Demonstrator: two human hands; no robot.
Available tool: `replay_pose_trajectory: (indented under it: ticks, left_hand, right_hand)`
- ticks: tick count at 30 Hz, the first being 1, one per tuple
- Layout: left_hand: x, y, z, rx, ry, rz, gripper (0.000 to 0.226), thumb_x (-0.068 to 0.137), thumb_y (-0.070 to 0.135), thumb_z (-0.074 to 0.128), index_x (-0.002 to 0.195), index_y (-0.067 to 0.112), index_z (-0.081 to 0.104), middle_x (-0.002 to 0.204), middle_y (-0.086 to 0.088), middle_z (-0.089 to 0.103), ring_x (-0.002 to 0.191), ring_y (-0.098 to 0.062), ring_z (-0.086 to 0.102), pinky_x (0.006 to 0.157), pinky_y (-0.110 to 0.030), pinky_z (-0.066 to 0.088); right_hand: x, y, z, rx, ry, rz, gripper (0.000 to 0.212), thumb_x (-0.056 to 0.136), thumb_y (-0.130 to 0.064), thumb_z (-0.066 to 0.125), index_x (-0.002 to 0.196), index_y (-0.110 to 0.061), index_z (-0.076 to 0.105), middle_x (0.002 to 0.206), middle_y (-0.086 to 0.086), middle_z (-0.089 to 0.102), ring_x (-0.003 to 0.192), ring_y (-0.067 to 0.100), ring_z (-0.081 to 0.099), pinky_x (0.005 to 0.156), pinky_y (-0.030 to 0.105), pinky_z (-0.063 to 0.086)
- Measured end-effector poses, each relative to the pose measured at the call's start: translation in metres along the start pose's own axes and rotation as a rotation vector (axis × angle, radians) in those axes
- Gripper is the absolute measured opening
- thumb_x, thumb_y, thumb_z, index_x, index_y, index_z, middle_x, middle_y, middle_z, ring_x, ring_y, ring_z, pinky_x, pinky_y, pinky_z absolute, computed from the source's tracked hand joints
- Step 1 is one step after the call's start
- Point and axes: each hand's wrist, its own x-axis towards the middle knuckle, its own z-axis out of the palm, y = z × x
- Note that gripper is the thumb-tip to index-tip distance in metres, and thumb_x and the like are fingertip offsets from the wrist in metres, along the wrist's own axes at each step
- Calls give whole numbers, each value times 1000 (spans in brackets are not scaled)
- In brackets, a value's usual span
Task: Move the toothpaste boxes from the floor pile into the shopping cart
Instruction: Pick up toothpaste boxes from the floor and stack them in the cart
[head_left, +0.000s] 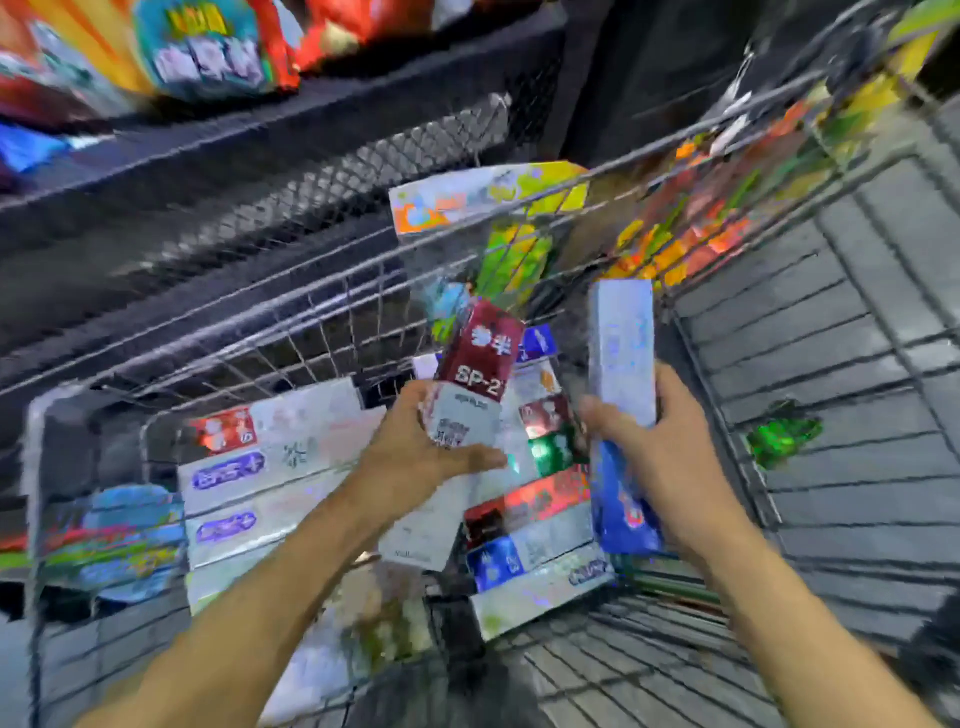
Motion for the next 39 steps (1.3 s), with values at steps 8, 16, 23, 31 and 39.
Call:
replay_pose_trajectory:
  ticks: [8,16,23,31,39]
  left_hand:
    - [96,-59,21,295,-6,79,77,47,44,94,107,50,46,97,15,68,90,-16,68,84,-45,58]
    - [121,-56,38,766,-30,250,93,69,55,72,148,18,41,113,1,41,111,-19,47,94,-29,44]
    - [155,-66,37,1340,-89,462,78,79,62,63,136,10,53,120,-10,59,111,-32,49,91,-46,46]
    - [161,-85,29,1379,-28,644,63,93,55,58,142,15,51,134,-8,56,119,-30,50,98,-46,41]
    - [151,-99,18,1472,-22,509,61,104,61,25,157,32,27,163,-6,30,148,-30,27,120,-49,21]
  right_hand:
    - [96,65,-25,-230,-141,14,28,84,-9,76,95,-24,56,86,-14,63,61,-17,53,59,5,42]
    - [108,106,-25,-183,-190,95,38,87,-6,74,117,-14,54,95,-11,64,69,-15,57,63,5,43]
    - [114,119,-21,-113,-152,148,45,85,-5,75,117,-12,44,98,-9,63,69,-14,61,60,7,46]
    - [111,127,-25,-175,-255,132,44,84,-15,78,119,-30,56,103,-15,73,93,3,71,77,26,58]
    - [102,124,-23,-445,-295,-32,31,86,-27,74,110,-41,60,110,-8,64,96,-2,62,76,10,48]
